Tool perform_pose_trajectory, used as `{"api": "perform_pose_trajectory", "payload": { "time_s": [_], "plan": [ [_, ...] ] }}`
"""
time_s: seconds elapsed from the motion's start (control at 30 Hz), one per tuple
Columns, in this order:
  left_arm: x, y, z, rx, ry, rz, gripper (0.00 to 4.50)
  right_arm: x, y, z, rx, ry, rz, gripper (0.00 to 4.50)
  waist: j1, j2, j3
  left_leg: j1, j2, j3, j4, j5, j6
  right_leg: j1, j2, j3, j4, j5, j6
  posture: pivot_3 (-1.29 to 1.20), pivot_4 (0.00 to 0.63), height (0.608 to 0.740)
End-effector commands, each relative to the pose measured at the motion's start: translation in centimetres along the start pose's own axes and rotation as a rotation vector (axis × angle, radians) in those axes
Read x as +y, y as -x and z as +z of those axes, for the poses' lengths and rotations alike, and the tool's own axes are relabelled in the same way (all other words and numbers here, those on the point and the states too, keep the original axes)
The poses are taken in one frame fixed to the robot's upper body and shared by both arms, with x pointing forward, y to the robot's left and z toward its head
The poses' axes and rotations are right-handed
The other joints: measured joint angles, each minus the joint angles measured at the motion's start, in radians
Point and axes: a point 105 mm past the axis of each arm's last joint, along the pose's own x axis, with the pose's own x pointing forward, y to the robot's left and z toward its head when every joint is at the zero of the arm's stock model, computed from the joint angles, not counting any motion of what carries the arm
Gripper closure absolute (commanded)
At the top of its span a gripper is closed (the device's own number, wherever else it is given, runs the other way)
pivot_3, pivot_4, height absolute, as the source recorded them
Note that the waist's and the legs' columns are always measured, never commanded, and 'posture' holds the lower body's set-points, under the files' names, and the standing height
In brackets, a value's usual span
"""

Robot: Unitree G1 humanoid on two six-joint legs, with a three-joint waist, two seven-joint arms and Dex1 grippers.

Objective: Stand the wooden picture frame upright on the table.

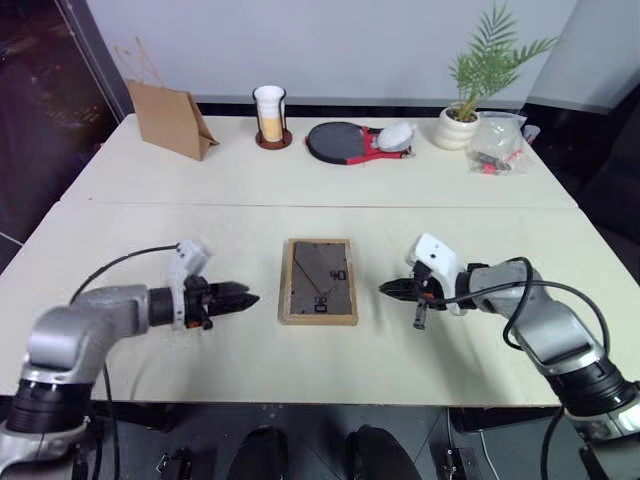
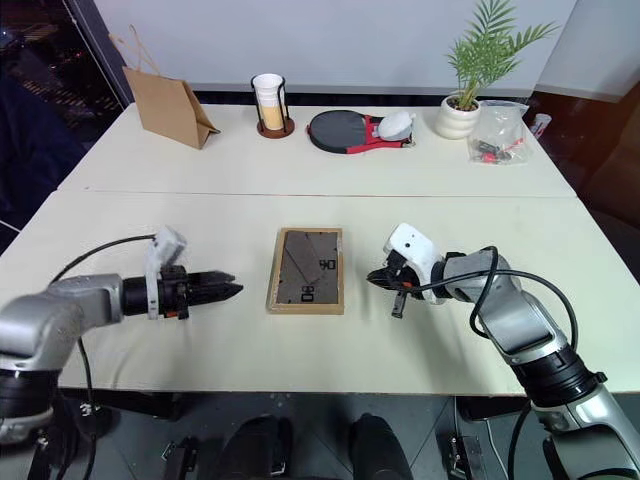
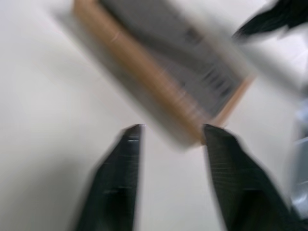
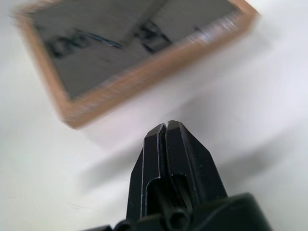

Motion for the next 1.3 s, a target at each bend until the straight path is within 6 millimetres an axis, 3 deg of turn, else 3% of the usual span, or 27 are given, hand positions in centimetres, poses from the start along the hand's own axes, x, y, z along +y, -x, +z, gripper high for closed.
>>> {"api": "perform_pose_trajectory", "payload": {
  "time_s": [0.03, 0.07, 0.1, 0.37, 0.57, 0.87, 1.1, 1.2, 1.3],
  "plan": [
    [-0.5, -0.1, -0.5, 0.023, 0.196, -0.045, 0.58, 0.0, -0.2, 0.7, -0.026, 0.04, 0.013, 4.5, -0.001, 0.0, 0.0, 0.0, 0.0, 0.0, 0.0, 0.0, 0.0, 0.0, 0.0, 0.0, 0.0, 0.0, 0.0, 0.0, 0.15, 0.74],
    [-0.4, -0.4, -0.7, 0.034, 0.248, -0.048, 0.11, 0.1, -0.5, 0.5, -0.024, 0.037, 0.016, 4.5, -0.002, 0.0, 0.0, 0.0, 0.0, 0.0, 0.0, 0.0, 0.0, 0.0, 0.0, 0.0, 0.0, 0.0, 0.0, 0.0, 0.15, 0.74],
    [-0.4, -0.7, -1.0, 0.048, 0.296, -0.053, 0.04, 0.1, -0.8, 0.4, -0.021, 0.035, 0.018, 4.5, -0.002, 0.0, 0.0, 0.0, 0.0, 0.0, 0.0, 0.0, 0.0, 0.0, 0.001, 0.0, 0.0, 0.0, 0.0, 0.0, 0.15, 0.74],
    [0.0, -4.0, -2.1, 0.113, 0.366, 0.012, 0.04, 1.5, -3.5, 0.7, -0.026, 0.011, 0.064, 4.5, 0.0, 0.0, 0.0, 0.0, 0.0, -0.001, 0.001, 0.0, 0.0, 0.0, 0.0, 0.0, 0.001, 0.0, 0.0, 0.0, 0.15, 0.74],
    [0.8, -4.8, -2.7, 0.103, 0.369, 0.052, 0.04, 2.9, -5.0, 2.3, -0.078, 0.021, 0.139, 4.5, -0.001, 0.0, 0.0, 0.0, 0.0, -0.001, 0.001, 0.0, 0.0, 0.001, 0.0, 0.0, 0.001, 0.0, 0.0, 0.0, 0.15, 0.74],
    [3.1, -5.5, -1.8, -0.004, 0.443, 0.081, 0.04, 3.4, -5.5, 3.8, -0.116, 0.055, 0.18, 4.5, 0.003, 0.0, -0.001, 0.002, -0.001, -0.002, 0.004, 0.0, -0.001, 0.005, -0.001, -0.001, 0.001, 0.0, -0.001, 0.0, 0.15, 0.74],
    [4.1, -6.1, -2.4, -0.027, 0.529, 0.073, 0.04, 3.5, -5.1, 2.9, -0.084, 0.064, 0.186, 4.5, 0.002, 0.0, -0.001, 0.009, -0.001, -0.003, 0.003, 0.0, -0.001, 0.012, -0.002, -0.002, 0.0, 0.0, -0.001, 0.0, 0.15, 0.74],
    [4.0, -6.5, -2.5, -0.033, 0.548, 0.058, 0.88, 3.4, -4.8, 2.7, -0.08, 0.063, 0.182, 4.5, 0.001, 0.0, -0.001, 0.014, -0.001, -0.003, 0.003, 0.0, -0.001, 0.016, -0.003, -0.002, 0.0, -0.001, -0.004, 0.0, 0.15, 0.74],
    [3.5, -6.7, -2.3, -0.04, 0.549, 0.019, 2.53, 3.4, -4.6, 2.8, -0.082, 0.065, 0.178, 4.5, 0.002, 0.0, -0.001, 0.014, -0.001, -0.003, 0.002, 0.0, -0.001, 0.015, -0.004, -0.001, 0.0, -0.001, -0.004, 0.0, 0.15, 0.74]
  ]
}}
